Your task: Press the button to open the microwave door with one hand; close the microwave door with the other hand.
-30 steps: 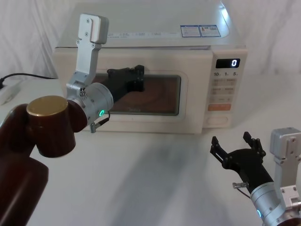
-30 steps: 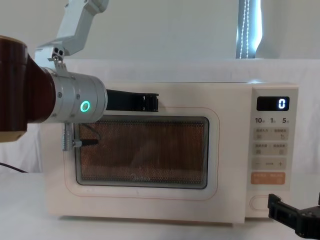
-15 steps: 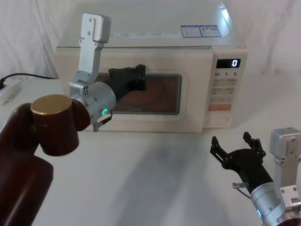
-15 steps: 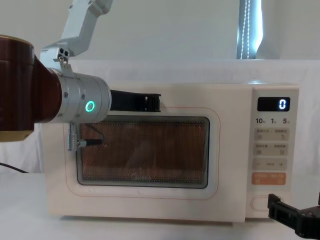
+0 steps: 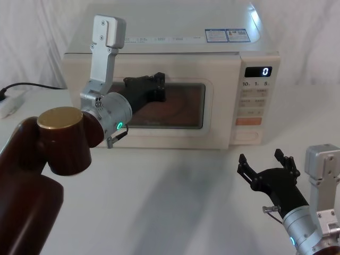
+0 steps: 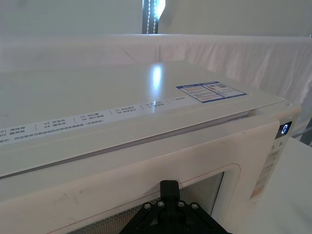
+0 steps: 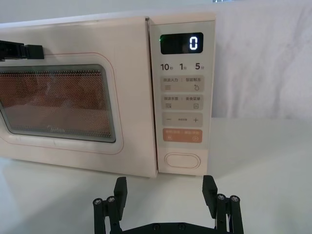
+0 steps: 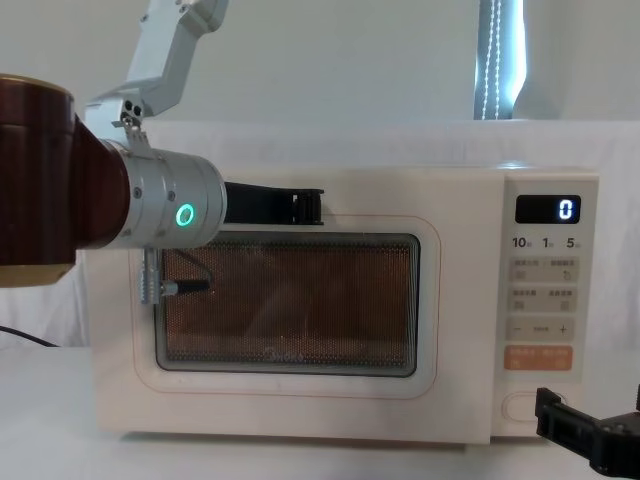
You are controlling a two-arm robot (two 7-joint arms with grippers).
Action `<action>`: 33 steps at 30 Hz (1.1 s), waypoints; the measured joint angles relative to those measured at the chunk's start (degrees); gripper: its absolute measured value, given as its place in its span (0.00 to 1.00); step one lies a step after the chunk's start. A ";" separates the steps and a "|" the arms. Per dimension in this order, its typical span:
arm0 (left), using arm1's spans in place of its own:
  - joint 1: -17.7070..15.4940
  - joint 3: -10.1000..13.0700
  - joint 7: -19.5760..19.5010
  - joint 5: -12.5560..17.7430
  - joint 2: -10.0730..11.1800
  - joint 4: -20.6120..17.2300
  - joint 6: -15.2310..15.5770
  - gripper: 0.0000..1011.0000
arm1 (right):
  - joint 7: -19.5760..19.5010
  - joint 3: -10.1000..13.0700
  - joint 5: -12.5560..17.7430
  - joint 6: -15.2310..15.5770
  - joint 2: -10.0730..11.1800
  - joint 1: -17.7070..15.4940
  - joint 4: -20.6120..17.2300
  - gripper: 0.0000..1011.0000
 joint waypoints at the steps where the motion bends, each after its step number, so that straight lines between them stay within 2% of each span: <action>1: -0.04 -0.07 -0.06 0.10 -0.12 0.11 0.00 0.00 | 0.00 0.00 0.00 0.00 0.00 0.00 0.00 0.99; 33: -0.37 -1.22 -0.63 1.86 -1.79 1.76 0.28 0.00 | 0.00 0.00 0.00 0.00 0.00 0.00 0.00 0.99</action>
